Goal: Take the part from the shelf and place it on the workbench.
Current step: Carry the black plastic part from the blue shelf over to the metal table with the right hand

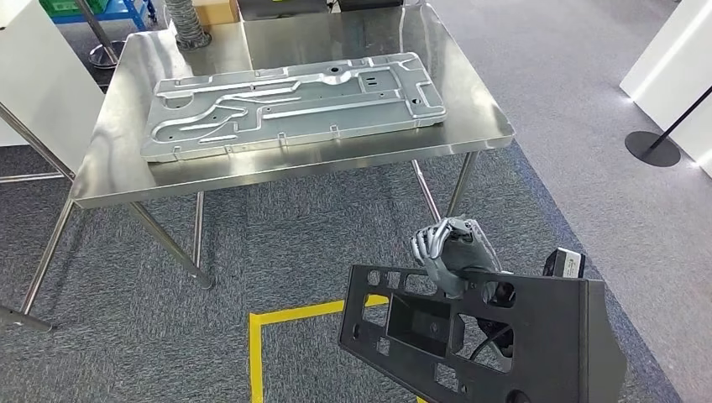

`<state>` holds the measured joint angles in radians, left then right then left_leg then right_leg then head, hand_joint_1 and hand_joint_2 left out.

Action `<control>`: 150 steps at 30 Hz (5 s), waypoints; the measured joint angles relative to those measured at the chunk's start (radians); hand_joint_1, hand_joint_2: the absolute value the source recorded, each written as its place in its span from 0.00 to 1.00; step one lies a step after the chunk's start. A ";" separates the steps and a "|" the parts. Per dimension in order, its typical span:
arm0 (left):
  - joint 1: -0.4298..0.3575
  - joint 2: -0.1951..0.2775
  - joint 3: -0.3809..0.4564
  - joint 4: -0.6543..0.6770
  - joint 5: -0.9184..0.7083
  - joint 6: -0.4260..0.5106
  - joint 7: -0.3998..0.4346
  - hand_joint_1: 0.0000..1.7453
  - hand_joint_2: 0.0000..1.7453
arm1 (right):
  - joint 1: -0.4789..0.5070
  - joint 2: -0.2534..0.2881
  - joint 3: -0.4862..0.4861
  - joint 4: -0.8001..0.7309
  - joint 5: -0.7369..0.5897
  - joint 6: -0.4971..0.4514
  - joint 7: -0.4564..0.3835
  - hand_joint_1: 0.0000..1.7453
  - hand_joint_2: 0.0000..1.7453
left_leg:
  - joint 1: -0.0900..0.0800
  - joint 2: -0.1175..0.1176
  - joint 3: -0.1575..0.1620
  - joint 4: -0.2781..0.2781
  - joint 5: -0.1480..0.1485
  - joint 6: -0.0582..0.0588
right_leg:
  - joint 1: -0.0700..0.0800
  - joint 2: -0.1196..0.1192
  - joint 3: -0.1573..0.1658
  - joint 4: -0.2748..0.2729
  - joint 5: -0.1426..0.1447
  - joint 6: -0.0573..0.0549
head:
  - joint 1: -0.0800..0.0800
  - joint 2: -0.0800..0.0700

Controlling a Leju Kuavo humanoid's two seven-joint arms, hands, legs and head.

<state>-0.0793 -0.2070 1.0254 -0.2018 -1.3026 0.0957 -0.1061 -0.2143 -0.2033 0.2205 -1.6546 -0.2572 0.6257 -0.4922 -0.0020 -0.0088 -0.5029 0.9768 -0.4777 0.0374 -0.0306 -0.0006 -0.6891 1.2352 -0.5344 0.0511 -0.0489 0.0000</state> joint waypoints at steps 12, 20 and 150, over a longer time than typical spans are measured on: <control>-0.008 -0.003 0.000 0.000 0.004 0.000 -0.002 0.00 1.00 | -0.014 -0.008 0.001 0.012 -0.008 0.003 0.002 1.00 1.00 | 0.015 0.004 -0.127 0.276 -0.124 -0.066 | 0.004 -0.001 0.090 -0.205 0.076 -0.055 | 0.000 0.000; -0.004 -0.001 0.000 0.000 0.000 0.000 0.002 0.00 1.00 | -0.009 -0.008 0.001 0.016 -0.014 0.001 0.002 1.00 1.00 | -0.012 0.003 -0.118 0.062 0.042 -0.011 | 0.015 0.005 0.147 -0.214 0.032 -0.046 | 0.000 0.000; -0.017 -0.003 0.003 0.001 -0.010 -0.036 -0.060 0.00 1.00 | -1.256 0.031 0.506 1.246 0.711 -0.395 0.206 1.00 1.00 | 0.011 0.003 -0.103 0.034 0.053 -0.007 | 0.014 0.001 -0.045 0.029 -0.014 -0.010 | 0.000 0.000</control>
<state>-0.0964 -0.2103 1.0285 -0.2010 -1.3128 0.0600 -0.1661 -1.4705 -0.1724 0.7266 -0.4087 0.4542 0.2307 -0.2866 0.0086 -0.0054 -0.6058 1.0111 -0.4246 0.0301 -0.0162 0.0001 -0.7339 1.2645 -0.5485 0.0415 -0.0492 0.0000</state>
